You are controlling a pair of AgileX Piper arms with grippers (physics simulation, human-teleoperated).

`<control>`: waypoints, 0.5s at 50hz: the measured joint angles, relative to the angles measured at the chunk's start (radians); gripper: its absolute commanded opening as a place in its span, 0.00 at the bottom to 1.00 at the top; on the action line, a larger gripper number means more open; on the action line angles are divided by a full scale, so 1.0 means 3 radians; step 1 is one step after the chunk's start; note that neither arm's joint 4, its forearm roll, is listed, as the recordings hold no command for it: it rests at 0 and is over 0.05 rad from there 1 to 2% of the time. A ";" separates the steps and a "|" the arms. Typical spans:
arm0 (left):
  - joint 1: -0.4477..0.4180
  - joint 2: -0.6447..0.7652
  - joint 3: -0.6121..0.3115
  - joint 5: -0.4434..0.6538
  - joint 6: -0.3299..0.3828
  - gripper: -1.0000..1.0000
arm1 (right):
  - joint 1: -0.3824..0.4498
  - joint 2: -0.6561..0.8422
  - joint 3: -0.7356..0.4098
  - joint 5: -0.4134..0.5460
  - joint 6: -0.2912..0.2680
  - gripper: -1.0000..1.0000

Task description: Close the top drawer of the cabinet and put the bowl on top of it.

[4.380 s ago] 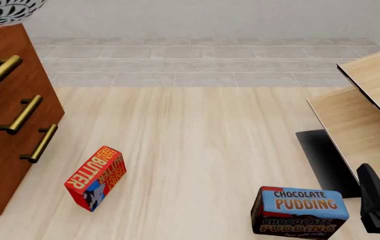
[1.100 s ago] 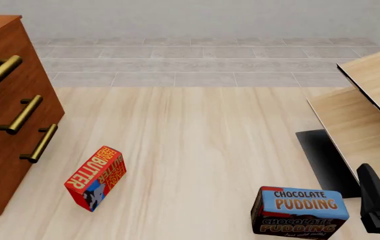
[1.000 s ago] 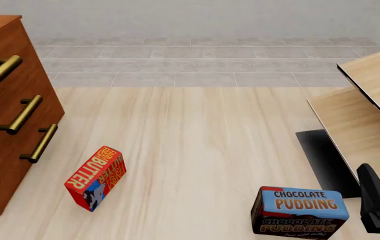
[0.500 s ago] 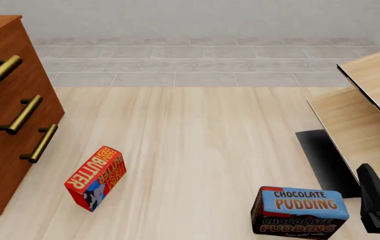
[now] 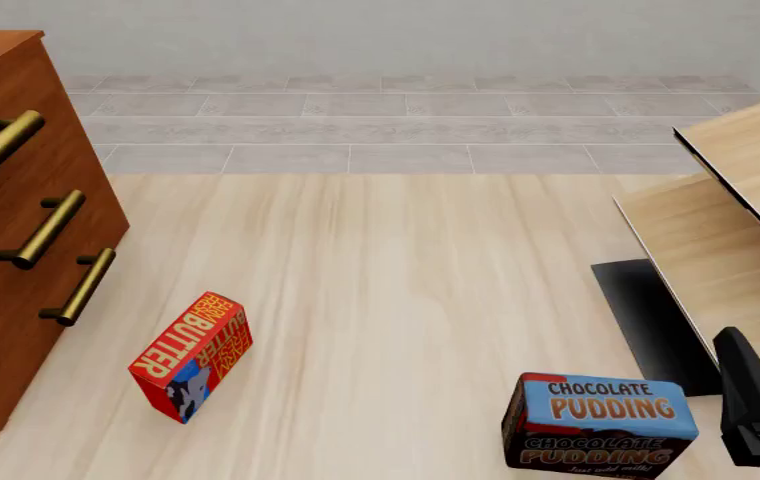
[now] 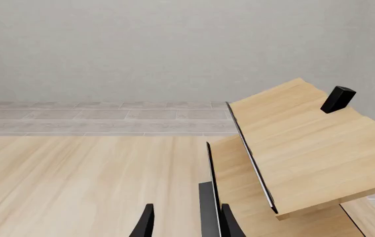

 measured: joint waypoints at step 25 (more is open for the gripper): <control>-0.0134 -0.0314 -0.0222 0.0316 -0.0150 1.00 | 0.0000 0.0000 0.0000 0.0000 0.0000 1.00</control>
